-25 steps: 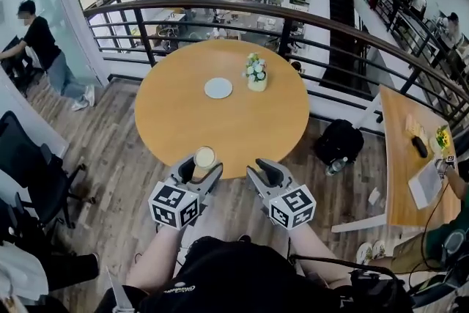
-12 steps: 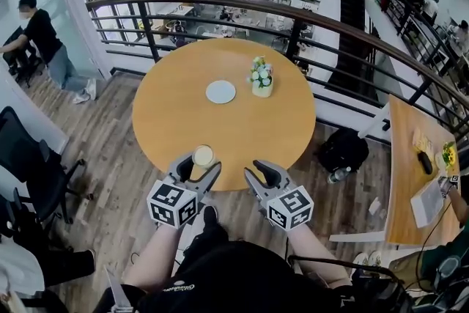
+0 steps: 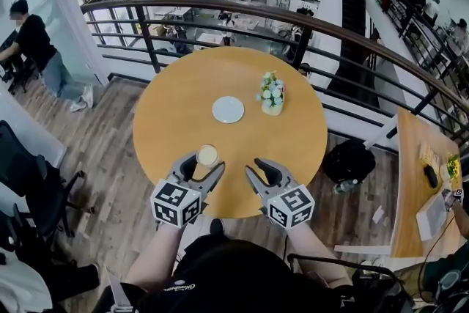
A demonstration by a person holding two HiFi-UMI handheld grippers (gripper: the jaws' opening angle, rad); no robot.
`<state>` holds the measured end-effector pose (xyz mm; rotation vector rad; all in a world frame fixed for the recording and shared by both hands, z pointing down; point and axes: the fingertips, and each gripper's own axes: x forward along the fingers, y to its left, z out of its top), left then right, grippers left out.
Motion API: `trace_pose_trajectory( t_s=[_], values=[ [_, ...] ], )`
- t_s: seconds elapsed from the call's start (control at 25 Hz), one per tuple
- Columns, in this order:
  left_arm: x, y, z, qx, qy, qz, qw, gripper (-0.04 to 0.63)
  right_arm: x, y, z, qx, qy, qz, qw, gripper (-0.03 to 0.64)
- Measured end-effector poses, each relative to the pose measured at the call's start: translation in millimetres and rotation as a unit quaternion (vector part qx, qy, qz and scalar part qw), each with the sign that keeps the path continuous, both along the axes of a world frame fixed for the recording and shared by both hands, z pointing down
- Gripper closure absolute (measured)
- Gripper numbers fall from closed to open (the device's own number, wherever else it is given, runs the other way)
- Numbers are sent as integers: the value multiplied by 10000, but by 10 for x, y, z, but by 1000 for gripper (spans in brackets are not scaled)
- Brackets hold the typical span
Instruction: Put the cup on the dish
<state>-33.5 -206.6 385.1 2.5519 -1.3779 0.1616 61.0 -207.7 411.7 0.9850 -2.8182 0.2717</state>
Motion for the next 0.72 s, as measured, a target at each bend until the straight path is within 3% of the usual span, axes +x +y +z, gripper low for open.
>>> trace_pose_trajectory(
  t_s=[0.36,0.72],
  values=[
    [-397,-660,-59,12,6,314,9995,342,-424,-671,-66,-6,120,298,9995,508],
    [-465,-953,104,-157,49,429,9989,342,-567,-1032,3,-45,262,354,9990,508]
  ],
)
